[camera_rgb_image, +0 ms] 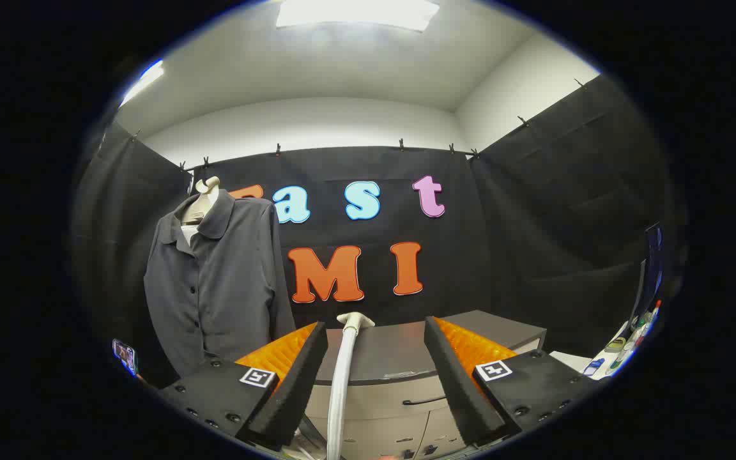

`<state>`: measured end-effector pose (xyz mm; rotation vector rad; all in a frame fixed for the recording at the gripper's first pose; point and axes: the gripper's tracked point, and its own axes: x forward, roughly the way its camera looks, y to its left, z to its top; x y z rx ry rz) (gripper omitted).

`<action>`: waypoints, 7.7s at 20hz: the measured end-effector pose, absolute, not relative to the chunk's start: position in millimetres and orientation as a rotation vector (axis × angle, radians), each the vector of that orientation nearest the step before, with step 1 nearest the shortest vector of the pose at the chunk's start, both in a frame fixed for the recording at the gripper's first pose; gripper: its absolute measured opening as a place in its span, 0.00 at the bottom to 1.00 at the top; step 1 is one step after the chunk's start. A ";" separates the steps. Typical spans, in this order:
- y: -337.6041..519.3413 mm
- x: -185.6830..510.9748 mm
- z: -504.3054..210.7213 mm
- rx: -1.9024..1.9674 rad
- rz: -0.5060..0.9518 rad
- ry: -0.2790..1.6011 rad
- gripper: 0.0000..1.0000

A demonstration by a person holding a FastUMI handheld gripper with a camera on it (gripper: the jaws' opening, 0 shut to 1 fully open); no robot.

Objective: Iron the clothes twice with a garment steamer, once on the left side and once on the right side.

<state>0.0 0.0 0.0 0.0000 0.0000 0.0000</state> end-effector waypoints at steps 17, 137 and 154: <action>-4.1 -3.1 -1.0 -0.008 -0.019 0.003 0.98; 290.8 64.1 -121.4 -0.145 0.075 0.135 0.50; 280.7 6.1 -225.0 -0.186 0.052 0.328 0.51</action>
